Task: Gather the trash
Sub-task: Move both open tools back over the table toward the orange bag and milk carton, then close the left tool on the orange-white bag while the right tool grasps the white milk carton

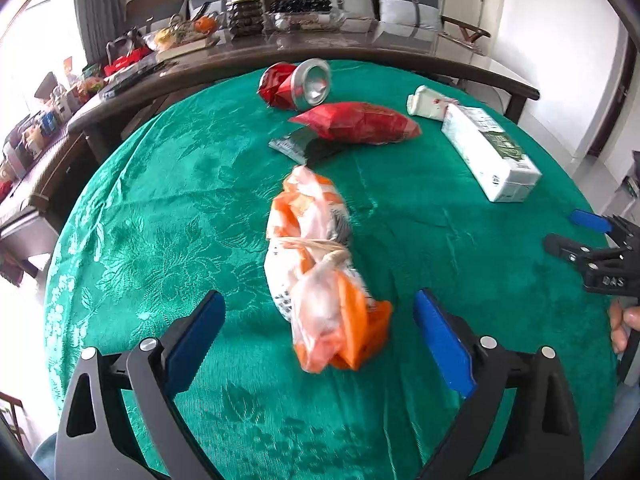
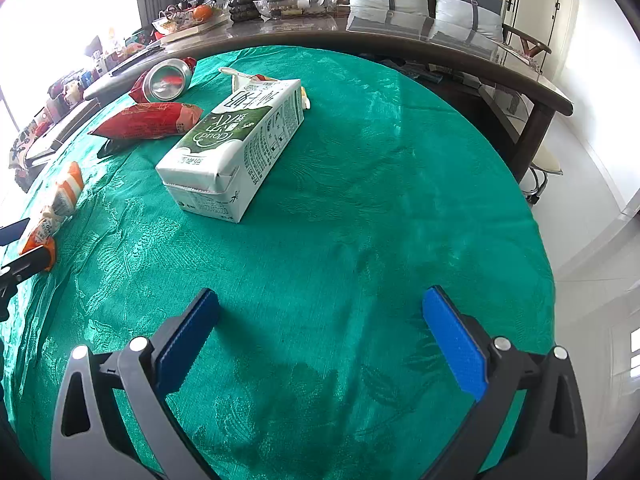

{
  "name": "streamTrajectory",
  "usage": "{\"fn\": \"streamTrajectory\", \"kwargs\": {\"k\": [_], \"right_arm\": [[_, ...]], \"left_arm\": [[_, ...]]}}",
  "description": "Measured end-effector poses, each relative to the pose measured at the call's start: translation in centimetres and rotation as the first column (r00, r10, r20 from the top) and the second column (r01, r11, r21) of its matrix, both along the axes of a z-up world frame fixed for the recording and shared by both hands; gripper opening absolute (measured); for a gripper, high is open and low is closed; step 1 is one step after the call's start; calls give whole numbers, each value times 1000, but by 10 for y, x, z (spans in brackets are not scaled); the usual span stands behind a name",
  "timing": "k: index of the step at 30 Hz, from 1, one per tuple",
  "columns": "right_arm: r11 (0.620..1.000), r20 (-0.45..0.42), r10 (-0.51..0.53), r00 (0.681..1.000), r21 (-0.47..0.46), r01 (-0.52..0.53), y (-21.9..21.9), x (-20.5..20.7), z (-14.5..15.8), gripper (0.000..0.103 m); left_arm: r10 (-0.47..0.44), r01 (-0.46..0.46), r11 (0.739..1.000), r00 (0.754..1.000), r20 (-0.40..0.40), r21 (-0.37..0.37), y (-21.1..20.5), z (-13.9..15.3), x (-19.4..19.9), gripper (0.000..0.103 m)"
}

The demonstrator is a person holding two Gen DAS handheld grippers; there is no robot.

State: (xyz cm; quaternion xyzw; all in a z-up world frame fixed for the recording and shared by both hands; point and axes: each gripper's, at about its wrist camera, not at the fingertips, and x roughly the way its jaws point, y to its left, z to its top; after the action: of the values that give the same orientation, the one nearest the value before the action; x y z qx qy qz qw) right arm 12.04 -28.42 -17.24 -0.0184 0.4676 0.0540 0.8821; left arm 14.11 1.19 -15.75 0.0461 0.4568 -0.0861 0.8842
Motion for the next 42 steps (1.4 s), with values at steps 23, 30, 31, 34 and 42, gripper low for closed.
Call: {"fn": "streamTrajectory", "kwargs": {"k": [23,30,31,34,42], "right_arm": [[999,-72,23,997,45,-20,60,88,53,98],[997,-162,-19,987,-77,6,66,109,27,67],[998,-169,-8,986,-56,-1,63,107,26,61],[998,-160,15,987,-60,-25,59,95,27,47],[988,-166,144,975,-36,-152,56,9,39,47]], "left_arm": [[28,-28,1000,1000,-8,1,8,-10,4,98],[28,-28,1000,1000,-8,2,8,-10,4,98],[28,-28,1000,1000,-8,1,8,-9,4,98],[28,-28,1000,1000,-9,1,8,-9,4,98],[29,-29,1000,1000,-9,0,9,-9,4,98]]}}
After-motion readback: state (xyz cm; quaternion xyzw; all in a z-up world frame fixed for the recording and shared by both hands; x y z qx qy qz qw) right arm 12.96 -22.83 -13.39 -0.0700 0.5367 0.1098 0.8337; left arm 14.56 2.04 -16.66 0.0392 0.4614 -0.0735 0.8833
